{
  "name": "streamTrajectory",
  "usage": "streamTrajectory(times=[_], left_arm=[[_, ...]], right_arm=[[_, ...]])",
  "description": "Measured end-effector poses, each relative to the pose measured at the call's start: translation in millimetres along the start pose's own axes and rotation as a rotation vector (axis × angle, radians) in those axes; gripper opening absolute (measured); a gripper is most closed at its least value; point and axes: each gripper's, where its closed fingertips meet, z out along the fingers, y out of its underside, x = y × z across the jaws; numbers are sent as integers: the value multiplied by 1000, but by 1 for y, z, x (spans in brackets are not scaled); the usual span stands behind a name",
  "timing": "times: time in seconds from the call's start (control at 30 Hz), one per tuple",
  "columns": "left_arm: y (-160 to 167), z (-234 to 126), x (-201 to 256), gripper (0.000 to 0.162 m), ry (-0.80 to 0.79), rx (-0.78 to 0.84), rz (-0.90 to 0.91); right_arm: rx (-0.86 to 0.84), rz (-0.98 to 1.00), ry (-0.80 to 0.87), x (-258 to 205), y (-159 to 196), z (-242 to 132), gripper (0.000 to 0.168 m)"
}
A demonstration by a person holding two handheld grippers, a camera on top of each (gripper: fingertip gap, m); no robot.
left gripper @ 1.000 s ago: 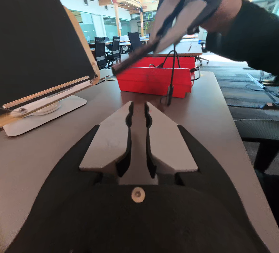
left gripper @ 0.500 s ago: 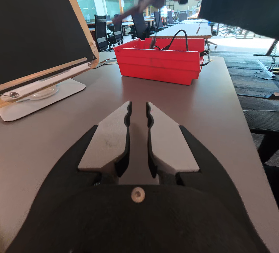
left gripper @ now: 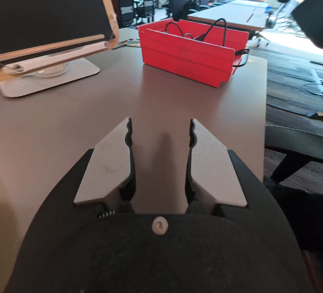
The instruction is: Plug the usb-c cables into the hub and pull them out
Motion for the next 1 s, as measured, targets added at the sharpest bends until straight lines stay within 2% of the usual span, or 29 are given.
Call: streamTrajectory(times=[0.1, 0.17, 0.23, 0.3, 0.37, 0.43, 0.47, 0.5, 0.57, 0.63, 0.67, 0.7, 0.73, 0.87, 1.0], left_arm=[[-6, -53, -5, 66, -195, -49, 1], [-9, -99, -12, 66, -344, -64, -6], [-7, -145, -24, 66, -496, -75, -30], [1, -182, -38, 66, -618, -86, -49], [16, -202, -56, 68, -707, -123, -75], [38, -209, -80, 81, -808, -193, -75], [49, -208, -90, 80, -832, -219, -82], [61, -201, -96, 72, -817, -241, -97], [79, -193, -110, 45, -839, -251, -109], [71, -189, -108, 4, -841, -211, 19], [73, -191, -109, 4, -863, -243, 33], [72, -190, -108, 4, -853, -241, 48], [68, -193, -107, 3, -861, -225, 59], [57, -208, -103, 3, -888, -204, 81], [37, -218, -96, 3, -872, -155, 109]], right_arm=[[131, 2, -194, -59, 11, -34, 73], [216, -36, -257, -97, 22, -45, 73], [232, -65, -286, -132, 42, -38, 83], [170, -50, -213, -146, 66, -15, 98], [147, -31, -119, -151, 79, 8, 96], [171, -18, -78, -160, 79, 27, 96], [178, -11, -65, -164, 76, 36, 94], [183, -7, -55, -167, 73, 46, 95], [169, -28, -17, -167, 70, 66, 91], [126, -50, 32, -160, 75, 85, 85], [86, -64, 64, -153, 81, 92, 72], [82, -109, 83, -150, 81, 93, 46], [91, -119, 77, -153, 80, 91, 34], [88, -83, 117, -153, 85, 81, 20], [107, -101, 60, -196, 83, 71, 17]])
